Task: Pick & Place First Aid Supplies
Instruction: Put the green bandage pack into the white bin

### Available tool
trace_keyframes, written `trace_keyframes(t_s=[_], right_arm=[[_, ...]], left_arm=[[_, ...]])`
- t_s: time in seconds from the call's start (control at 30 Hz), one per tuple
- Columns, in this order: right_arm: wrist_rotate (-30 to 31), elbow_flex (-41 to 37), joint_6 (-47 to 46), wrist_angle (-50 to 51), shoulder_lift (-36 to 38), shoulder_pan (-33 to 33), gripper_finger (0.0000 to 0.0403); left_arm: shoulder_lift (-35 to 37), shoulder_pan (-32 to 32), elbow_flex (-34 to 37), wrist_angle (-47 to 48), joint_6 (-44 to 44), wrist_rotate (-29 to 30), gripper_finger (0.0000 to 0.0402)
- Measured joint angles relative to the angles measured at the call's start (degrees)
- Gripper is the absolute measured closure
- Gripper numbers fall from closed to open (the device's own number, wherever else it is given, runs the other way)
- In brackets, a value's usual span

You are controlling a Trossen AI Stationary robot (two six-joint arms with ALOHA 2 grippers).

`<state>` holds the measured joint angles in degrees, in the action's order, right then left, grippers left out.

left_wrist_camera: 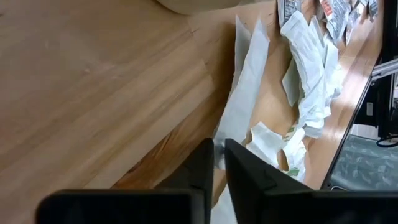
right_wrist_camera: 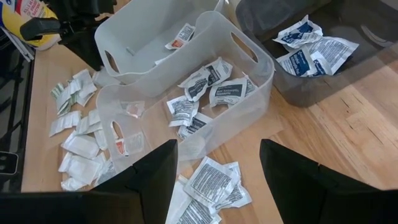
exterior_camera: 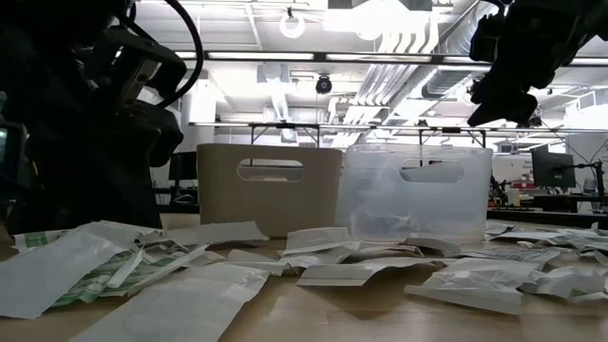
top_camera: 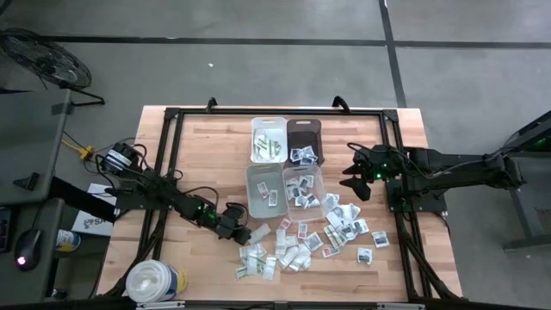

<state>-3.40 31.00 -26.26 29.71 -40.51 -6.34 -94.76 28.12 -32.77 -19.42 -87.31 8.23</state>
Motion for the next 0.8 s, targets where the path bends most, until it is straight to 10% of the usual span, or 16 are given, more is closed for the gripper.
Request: trace_keyframes(t_s=[0.8], right_arm=[[-1.4,0.0,1.3,1.0,0.0,0.0,0.0181]], left_arm=[[7.5,0.0,0.1,4.3,9.6,1.5,0.0401]])
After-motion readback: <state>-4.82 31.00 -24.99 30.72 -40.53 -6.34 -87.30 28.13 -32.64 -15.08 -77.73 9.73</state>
